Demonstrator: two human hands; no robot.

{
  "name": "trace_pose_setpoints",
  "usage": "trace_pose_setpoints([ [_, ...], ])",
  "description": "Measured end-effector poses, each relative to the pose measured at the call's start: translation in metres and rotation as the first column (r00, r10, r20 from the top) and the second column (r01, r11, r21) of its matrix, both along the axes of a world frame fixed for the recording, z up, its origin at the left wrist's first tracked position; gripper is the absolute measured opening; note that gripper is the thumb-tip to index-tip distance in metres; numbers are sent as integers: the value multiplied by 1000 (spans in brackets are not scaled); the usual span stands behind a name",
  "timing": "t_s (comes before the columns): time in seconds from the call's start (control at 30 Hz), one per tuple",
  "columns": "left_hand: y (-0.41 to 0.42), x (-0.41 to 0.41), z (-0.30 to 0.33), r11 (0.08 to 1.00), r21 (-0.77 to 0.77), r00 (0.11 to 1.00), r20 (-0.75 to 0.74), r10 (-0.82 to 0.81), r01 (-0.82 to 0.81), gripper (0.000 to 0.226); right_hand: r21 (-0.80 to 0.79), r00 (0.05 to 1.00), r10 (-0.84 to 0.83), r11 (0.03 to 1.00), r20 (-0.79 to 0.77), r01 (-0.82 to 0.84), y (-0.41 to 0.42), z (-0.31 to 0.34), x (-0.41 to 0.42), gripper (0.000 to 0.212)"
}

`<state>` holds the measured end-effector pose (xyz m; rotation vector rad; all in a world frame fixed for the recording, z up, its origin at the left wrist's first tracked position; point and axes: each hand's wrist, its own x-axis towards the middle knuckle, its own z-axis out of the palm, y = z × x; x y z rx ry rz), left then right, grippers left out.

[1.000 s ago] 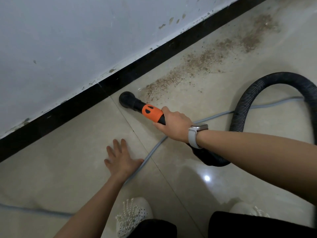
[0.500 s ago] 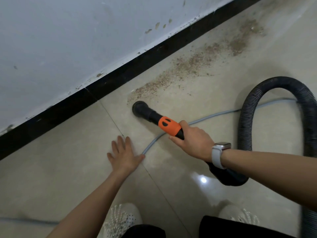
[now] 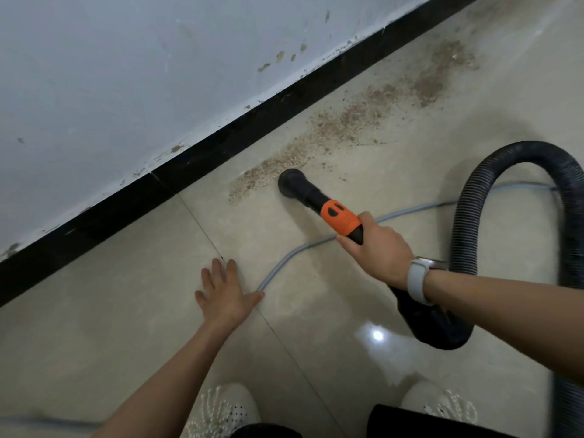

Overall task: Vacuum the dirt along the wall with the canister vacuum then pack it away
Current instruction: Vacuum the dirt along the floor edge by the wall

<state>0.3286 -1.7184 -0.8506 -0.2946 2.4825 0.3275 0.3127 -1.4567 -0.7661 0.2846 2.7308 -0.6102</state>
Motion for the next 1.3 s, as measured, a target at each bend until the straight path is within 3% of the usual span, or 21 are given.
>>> trace_pose_setpoints([
  [0.17,1,-6,-2,1000,22,999,-52,10,-9,81,39,977,212,977,7,-212,-16,-7,2,38],
  [0.27,-3,-12,-4,1000,-2,998,-65,-26,26,79,74,996,89,993,-10,-88,9,-4,-19,37],
  [0.37,-4,-23,-1,998,-40,998,-43,-49,47,82,18,990,-141,990,-14,141,31,1,-38,37],
  [0.43,-1,-32,1,997,-51,998,-30,-64,62,85,-9,980,-198,980,-9,198,28,2,-43,36],
  [0.67,4,-50,0,995,-69,998,12,-69,70,109,60,989,151,987,11,-151,-15,-10,-20,40],
  [0.9,-2,-46,-10,996,-79,999,-15,-38,37,118,-36,998,-58,998,-18,58,-4,-2,-33,33],
  [1.13,-5,-45,-15,996,-82,998,-49,-30,26,119,41,934,352,936,-62,-350,-54,-7,-4,39],
  [1.3,-6,-43,-16,997,-71,998,-56,-20,16,119,13,950,310,951,-41,-310,-55,-8,-15,36],
])
